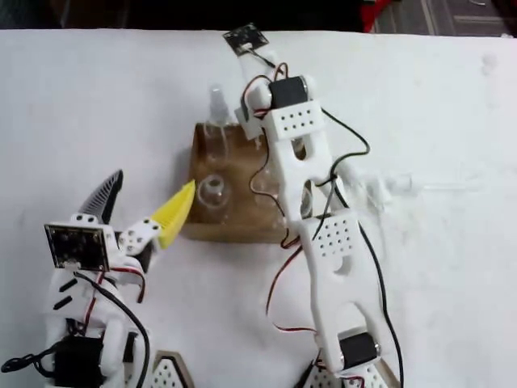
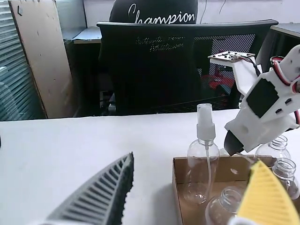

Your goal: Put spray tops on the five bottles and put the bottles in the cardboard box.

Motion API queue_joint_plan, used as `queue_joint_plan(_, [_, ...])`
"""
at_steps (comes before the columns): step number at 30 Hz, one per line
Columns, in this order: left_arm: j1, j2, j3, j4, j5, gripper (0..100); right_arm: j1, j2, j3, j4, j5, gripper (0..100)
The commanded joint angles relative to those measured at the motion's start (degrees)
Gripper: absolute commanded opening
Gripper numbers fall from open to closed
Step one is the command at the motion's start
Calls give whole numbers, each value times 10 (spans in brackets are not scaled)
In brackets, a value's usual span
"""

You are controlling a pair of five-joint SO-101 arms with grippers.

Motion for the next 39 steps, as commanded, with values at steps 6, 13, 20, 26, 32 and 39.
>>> queue_joint_plan(6, [-7,-3,-3,-16,7,373,-11,-3,-11,3,9,43])
queue_joint_plan(13, [-7,-3,-3,-16,7,373,-11,-4,-11,11,9,15])
queue_joint_plan(20, [-7,-3,-3,-16,7,373,-9,-5,-17,11,4,15])
queue_joint_plan(26, [-7,-3,-3,-16,7,373,-9,-7,-18,-1,4,15])
queue_joint_plan(32, [-7,-3,-3,-16,7,373,-9,-7,-18,-5,4,15])
queue_joint_plan(39, [-7,-3,-3,-16,7,373,-3,-8,-18,-30,-21,15])
